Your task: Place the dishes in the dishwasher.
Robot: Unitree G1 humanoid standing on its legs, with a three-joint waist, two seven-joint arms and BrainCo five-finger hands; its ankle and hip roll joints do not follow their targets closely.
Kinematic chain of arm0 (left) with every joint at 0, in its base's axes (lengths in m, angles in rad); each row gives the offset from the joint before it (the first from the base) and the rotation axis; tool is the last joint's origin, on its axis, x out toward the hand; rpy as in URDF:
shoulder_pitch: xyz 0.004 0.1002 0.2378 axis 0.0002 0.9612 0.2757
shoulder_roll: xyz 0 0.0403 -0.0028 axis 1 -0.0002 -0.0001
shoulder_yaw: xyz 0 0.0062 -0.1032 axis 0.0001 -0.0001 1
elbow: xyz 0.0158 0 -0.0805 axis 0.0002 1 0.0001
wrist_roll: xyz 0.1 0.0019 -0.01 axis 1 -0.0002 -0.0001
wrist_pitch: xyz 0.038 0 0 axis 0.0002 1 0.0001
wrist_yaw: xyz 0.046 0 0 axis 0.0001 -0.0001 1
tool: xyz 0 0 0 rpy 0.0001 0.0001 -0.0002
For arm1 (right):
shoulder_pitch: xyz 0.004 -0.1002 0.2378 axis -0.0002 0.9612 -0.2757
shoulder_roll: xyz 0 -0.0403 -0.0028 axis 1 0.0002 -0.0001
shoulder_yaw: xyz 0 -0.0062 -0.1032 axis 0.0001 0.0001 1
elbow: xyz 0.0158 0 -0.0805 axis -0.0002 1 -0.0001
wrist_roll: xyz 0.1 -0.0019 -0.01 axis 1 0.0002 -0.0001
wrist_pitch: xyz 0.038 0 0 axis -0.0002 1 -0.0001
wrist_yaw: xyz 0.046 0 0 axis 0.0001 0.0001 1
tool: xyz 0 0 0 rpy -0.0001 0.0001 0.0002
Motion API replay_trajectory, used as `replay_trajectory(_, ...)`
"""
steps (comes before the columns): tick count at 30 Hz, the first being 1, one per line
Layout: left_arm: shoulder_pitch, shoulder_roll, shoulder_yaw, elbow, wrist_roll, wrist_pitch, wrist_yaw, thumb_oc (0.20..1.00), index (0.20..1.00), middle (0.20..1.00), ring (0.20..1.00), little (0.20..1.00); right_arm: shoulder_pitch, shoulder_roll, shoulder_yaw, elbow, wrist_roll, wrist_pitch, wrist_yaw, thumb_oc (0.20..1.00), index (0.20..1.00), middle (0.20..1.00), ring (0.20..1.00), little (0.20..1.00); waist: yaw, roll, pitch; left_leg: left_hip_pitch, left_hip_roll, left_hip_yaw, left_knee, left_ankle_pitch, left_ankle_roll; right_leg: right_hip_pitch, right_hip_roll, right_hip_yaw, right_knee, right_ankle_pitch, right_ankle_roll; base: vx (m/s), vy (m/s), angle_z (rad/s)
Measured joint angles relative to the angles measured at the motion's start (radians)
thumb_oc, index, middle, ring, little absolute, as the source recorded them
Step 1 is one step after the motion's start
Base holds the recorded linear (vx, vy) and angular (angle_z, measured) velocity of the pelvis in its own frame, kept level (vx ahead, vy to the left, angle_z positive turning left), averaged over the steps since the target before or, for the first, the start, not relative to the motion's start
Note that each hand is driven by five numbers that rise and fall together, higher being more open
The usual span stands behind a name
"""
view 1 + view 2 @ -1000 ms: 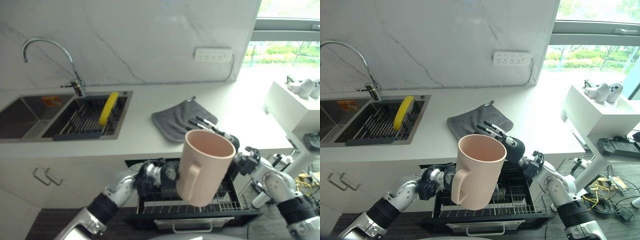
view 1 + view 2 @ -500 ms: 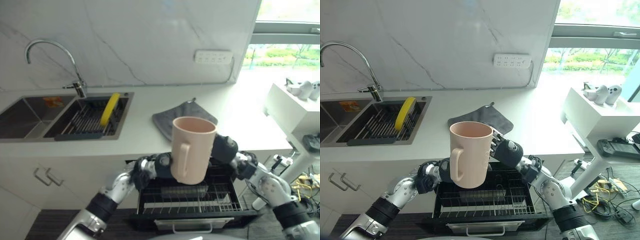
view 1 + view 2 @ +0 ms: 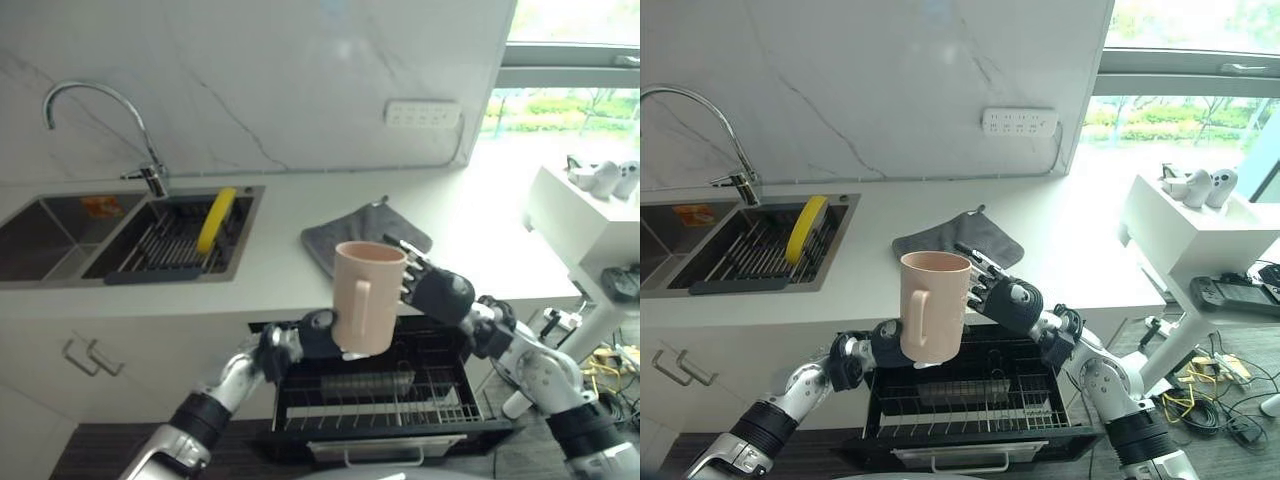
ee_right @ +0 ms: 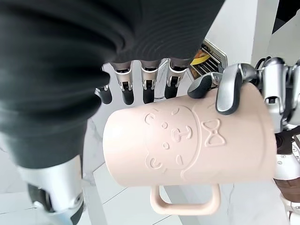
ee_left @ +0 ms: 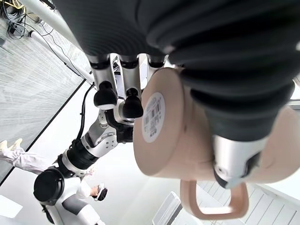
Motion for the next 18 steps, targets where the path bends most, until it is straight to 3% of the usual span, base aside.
replay_trajectory(18,0.015,0.002,-0.015,0.000,0.057,0.001,-0.022,0.200,0.200,0.200,0.200,0.200,0.000,-0.001,0.007,0.005,-0.035,0.001,-0.038,1.000,1.000,1.000,1.000,1.000,0.001,0.001,-0.001,-0.002,-0.001,-0.001,0.000,0.000,0.000,-0.001,0.000,0.000,0.000,0.000,0.000,0.00,0.000,0.00)
